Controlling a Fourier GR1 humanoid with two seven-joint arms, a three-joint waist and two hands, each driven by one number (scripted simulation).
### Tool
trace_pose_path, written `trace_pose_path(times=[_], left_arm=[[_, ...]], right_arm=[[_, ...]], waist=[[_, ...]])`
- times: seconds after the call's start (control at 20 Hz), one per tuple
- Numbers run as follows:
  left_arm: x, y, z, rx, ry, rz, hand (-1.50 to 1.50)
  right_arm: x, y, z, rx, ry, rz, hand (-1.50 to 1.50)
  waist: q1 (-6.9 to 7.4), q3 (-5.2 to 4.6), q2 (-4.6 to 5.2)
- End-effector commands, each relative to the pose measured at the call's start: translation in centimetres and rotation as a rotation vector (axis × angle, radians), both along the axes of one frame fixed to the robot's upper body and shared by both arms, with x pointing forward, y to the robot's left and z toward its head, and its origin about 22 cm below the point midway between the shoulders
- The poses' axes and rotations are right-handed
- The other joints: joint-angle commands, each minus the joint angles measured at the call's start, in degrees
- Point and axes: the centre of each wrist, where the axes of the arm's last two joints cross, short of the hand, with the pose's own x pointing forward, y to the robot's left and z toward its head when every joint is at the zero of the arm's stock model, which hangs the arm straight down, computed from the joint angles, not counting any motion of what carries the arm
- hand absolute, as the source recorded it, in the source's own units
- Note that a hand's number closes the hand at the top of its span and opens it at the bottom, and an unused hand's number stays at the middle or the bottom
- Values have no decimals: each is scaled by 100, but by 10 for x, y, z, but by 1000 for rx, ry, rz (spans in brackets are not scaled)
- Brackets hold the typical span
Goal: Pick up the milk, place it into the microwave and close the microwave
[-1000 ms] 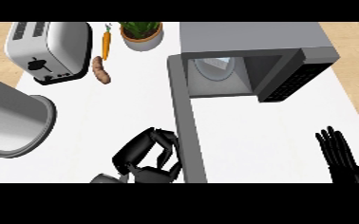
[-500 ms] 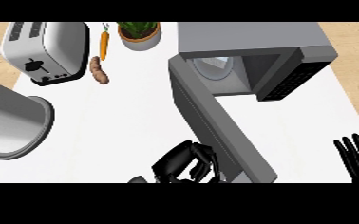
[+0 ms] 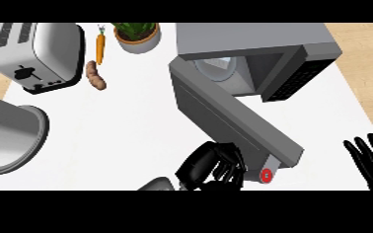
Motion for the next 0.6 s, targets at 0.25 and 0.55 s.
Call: trace_pose_path(times=[0.25, 0.55], left_arm=[[16, -30, 29, -42, -77, 105, 150], [49, -35, 53, -105, -112, 225, 150]], right_arm=[[7, 17, 35, -2, -31, 140, -150], [10, 26, 50, -12, -35, 154, -150]], waist=[[-319, -12, 51], [-495, -14, 115]])
